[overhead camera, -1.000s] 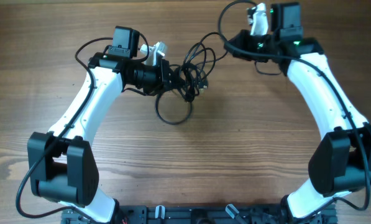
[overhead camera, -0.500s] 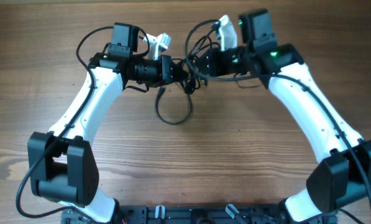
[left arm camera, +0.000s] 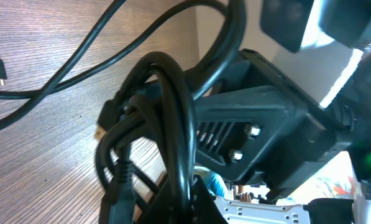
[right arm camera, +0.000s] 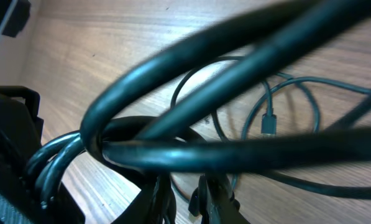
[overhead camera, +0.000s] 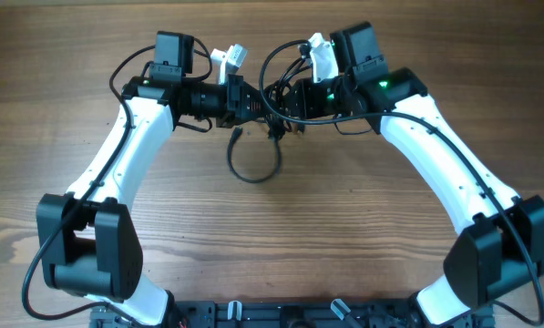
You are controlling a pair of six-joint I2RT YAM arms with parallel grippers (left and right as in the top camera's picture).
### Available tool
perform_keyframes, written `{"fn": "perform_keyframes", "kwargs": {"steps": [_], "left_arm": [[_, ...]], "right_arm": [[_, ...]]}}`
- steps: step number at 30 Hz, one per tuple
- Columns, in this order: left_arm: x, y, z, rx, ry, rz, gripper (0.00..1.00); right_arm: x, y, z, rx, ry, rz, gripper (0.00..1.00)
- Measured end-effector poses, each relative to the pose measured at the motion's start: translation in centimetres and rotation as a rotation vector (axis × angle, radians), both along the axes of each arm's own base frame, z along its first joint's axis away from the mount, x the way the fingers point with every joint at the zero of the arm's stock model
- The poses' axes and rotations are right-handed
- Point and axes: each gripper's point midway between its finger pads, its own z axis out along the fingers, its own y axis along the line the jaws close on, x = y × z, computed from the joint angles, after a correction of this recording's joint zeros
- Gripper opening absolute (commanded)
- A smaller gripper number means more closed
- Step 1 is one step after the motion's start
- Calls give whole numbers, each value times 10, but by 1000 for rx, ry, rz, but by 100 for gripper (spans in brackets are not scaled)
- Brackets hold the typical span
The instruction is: Untangle cables
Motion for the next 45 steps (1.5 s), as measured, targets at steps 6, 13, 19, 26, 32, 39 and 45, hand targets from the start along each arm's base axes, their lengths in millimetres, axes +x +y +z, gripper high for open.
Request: {"fn": "perform_keyframes", "kwargs": {"steps": [6, 13, 19, 26, 32, 39, 45], "left_arm": [[1, -1, 5, -23, -18, -9, 4], [2, 1, 7, -33, -4, -2, 4], [5, 4, 7, -33, 9, 14, 4], [5, 5, 5, -31, 18, 17, 4], [5, 3, 10, -58, 4, 0, 4], [3, 2, 14, -91, 2, -19, 4], [5, 4, 12, -81, 1, -9, 4]], "right_arm": [[-12, 14, 5, 91, 45, 73, 21], [-27, 11, -3, 78, 123, 79, 12], [-13, 17, 7, 117, 59, 67, 4], [-21, 17, 3, 119, 116, 57, 31], [-18, 12, -8, 92, 117, 28, 31], [-10, 19, -2, 140, 93, 14, 11], [-5, 24, 2, 168, 66, 12, 4]]}}
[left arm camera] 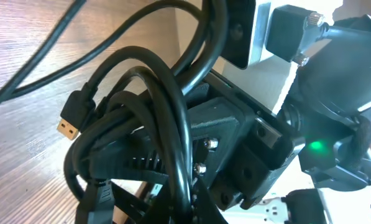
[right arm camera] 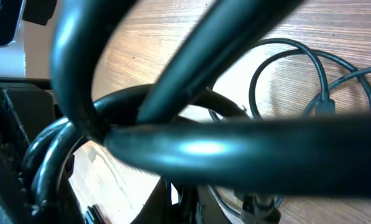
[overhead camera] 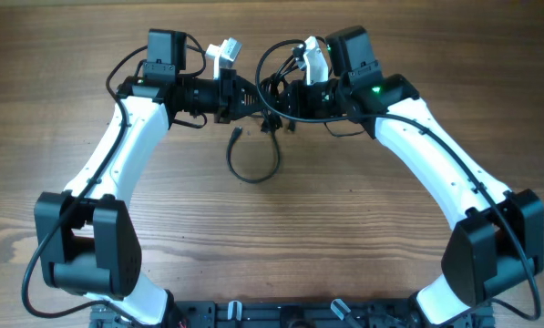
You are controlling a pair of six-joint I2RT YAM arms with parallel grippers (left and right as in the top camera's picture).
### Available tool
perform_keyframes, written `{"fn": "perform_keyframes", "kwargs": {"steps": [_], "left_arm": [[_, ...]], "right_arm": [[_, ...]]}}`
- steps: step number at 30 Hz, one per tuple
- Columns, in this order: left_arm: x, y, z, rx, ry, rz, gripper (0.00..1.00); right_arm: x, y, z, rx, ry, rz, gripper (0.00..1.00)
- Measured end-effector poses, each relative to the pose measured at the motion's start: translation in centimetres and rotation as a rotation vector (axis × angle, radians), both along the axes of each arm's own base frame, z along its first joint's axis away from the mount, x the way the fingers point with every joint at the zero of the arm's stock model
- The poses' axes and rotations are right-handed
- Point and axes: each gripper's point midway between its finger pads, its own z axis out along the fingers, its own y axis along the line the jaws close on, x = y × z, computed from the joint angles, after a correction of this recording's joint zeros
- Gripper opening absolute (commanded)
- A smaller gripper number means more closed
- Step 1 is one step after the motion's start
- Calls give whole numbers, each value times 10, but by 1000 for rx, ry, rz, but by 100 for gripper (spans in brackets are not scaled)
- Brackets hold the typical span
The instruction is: Untangle cables
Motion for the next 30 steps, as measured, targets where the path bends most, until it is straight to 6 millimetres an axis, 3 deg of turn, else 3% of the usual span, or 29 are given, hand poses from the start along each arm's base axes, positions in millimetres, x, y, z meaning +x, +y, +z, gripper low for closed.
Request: {"fn": "perform_keyframes", "kwargs": {"steps": [6, 11, 15, 18, 19, 20, 23, 25, 26, 30], "left_arm": [[8, 8, -23, 126, 31, 79, 4], [12, 19, -52, 296, 76, 159, 4], [11, 19, -52, 312, 73, 162, 4], [8, 19, -49, 318, 62, 147, 4], [6, 19, -50, 324, 59, 138, 4], [4, 19, -52, 337, 49, 131, 4], [8, 33, -69, 449, 37, 172, 4], [15, 49, -83, 551, 30, 223, 4], [22, 68, -96, 671, 16, 283, 4], [32, 91, -108, 810, 1, 365, 4]], "right_arm": [[10, -12, 0, 18, 3, -30, 4], [17, -19, 25, 174, -6, 21, 4], [20, -20, 44, 285, 0, 43, 4], [24, -32, 42, 292, 22, 12, 4], [25, -38, 33, 259, 54, -23, 11], [23, -44, 22, 216, 90, -57, 33], [30, -64, 8, 134, 90, -128, 54], [35, -82, -1, 89, 100, -180, 60], [35, -85, -4, 76, 109, -189, 61], [27, -82, -9, 54, 142, -184, 62]]}}
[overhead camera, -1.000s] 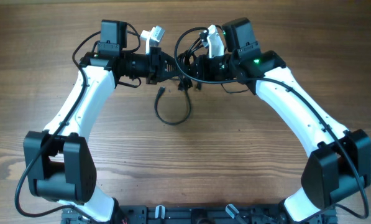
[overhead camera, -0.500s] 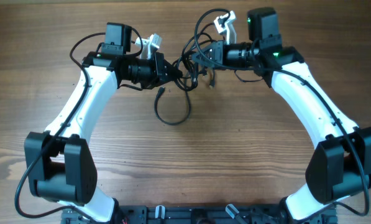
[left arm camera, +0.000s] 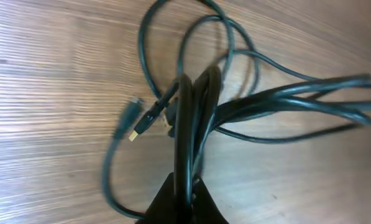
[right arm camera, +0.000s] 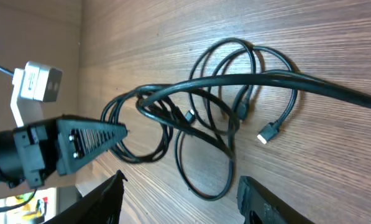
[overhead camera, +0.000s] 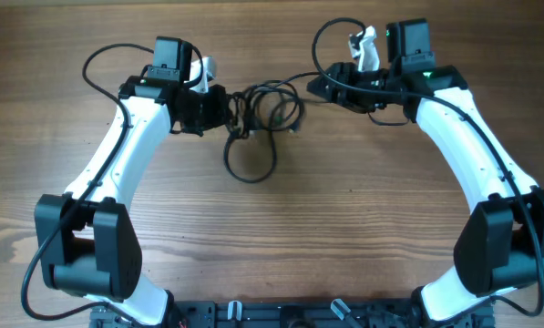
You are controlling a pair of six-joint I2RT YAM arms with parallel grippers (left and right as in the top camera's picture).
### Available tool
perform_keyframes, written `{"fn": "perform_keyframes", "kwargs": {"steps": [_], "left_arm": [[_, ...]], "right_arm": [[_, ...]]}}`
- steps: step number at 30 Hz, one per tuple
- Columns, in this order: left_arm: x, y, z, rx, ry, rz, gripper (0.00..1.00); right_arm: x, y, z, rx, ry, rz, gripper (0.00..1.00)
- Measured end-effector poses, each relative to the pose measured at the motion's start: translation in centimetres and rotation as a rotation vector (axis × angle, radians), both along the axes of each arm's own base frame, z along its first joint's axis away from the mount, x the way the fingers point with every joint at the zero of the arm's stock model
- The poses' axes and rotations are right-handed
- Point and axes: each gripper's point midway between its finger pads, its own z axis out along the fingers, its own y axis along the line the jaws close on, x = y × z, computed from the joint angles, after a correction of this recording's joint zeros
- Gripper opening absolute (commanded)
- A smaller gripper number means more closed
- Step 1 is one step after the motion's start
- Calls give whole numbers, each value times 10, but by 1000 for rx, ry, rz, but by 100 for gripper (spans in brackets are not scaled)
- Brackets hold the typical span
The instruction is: Untangle cables
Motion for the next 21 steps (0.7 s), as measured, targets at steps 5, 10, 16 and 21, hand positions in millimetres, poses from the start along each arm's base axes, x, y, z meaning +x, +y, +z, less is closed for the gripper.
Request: {"fn": "perform_keyframes", "kwargs": {"steps": [5, 10, 16, 21], "left_arm": [[19, 14, 8, 137, -108, 75, 4], [32, 19, 101, 210, -417, 295, 4], [0, 3, 155, 246, -562, 533, 4], [-28, -30, 92, 313, -377, 575, 7]], "right_arm": [[2, 44, 34, 24, -113, 73, 65], [15, 51, 39, 29, -113, -19, 67], [42, -5, 35, 8, -79, -188, 68], [52, -60, 25, -17, -19, -313, 72]]}}
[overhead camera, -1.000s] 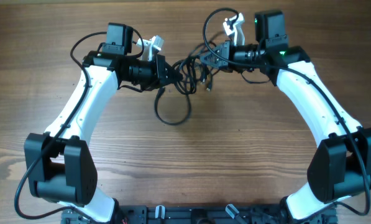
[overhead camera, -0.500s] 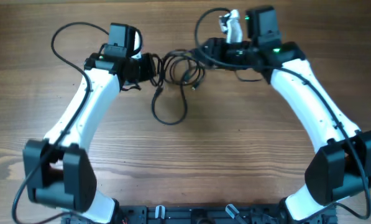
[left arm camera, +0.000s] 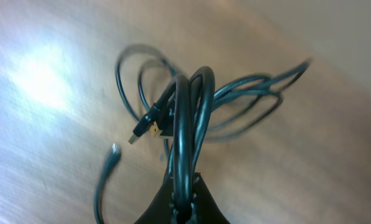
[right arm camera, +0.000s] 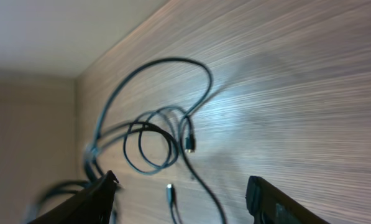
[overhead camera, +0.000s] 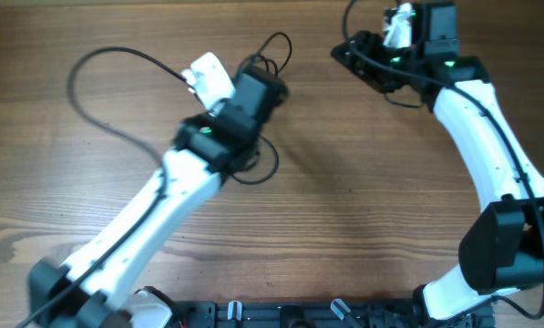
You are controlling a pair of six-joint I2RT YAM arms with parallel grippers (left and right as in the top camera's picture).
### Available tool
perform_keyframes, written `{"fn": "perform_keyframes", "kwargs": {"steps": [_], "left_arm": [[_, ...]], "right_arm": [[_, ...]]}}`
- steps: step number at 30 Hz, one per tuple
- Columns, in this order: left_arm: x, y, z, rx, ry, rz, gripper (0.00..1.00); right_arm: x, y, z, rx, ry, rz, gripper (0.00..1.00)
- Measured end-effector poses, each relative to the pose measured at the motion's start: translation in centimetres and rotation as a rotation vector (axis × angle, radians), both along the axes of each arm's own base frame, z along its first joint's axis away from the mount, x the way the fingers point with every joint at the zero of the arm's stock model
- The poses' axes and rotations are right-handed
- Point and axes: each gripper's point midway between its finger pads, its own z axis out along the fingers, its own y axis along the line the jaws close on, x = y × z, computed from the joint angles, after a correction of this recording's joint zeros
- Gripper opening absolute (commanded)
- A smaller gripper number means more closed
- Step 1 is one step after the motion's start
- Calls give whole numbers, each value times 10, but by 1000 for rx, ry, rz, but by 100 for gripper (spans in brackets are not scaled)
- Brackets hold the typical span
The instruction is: Untangle cables
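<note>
A tangle of black cables hangs in loops from my left gripper, which is shut on the bundle; a USB plug dangles among the loops. From overhead, the left gripper is over the table's middle back, with one cable loop behind it and another showing beside the arm. My right gripper is at the back right, open and holding nothing. In the right wrist view the cables lie well beyond the right gripper.
The wooden table stretches out to the front and right. My left arm's own thin wire arcs over the back left. A wall borders the table's far edge in the right wrist view.
My left arm has swung across toward the table's middle with the bundle still held. The right gripper has moved further back and right, away from the cables, and stays open.
Both grippers were close together at the tangle at the back of the table, cables filling both wrist views. Then they stood apart, the left shut on the bundle and the right open. Now the left arm is turned inward, the loops hanging from it.
</note>
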Motion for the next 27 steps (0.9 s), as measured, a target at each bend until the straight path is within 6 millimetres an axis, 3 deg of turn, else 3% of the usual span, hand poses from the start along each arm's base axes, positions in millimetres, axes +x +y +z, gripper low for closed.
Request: {"fn": "perform_keyframes", "kwargs": {"steps": [1, 2, 3, 6, 8, 11, 14, 15, 17, 18, 19, 24, 27], "left_arm": [[-3, -14, -18, -10, 39, -4, 48], [-4, -25, -31, -24, 66, -10, 78], [-6, -41, -44, -45, 91, -29, 100], [-6, -78, -65, -113, 113, -81, 100], [-2, -95, -62, -137, 89, -142, 100], [-1, -111, -43, -64, 66, -364, 100], [-11, -109, -8, -42, 44, -495, 98], [-13, -100, 7, -55, 34, -506, 90], [-11, -74, 16, -70, 63, -470, 77], [-10, -53, 11, -74, 106, -413, 66], [-9, -36, 5, -83, 146, -358, 62], [9, 43, -23, -132, 253, -82, 52], [13, 58, -53, -138, 325, -20, 57]], "right_arm": [[2, -12, -2, -6, 7, -23, 72], [2, -21, -4, -9, 18, -39, 72], [2, -32, -6, -15, 30, -61, 73], [1, -53, -10, -23, 53, -100, 74], [0, -55, -11, -32, 54, -93, 74], [-2, -53, -13, -44, 52, -74, 74], [-4, -53, -14, -54, 53, -62, 74], [-5, -53, -15, -58, 52, -57, 74], [-7, -52, -16, -67, 52, -44, 74], [-8, -52, -17, -71, 53, -37, 75], [-9, -50, -17, -75, 51, -28, 74], [-14, -26, -17, -98, 25, 53, 76], [-16, -19, -17, -101, 21, 74, 78]]}}
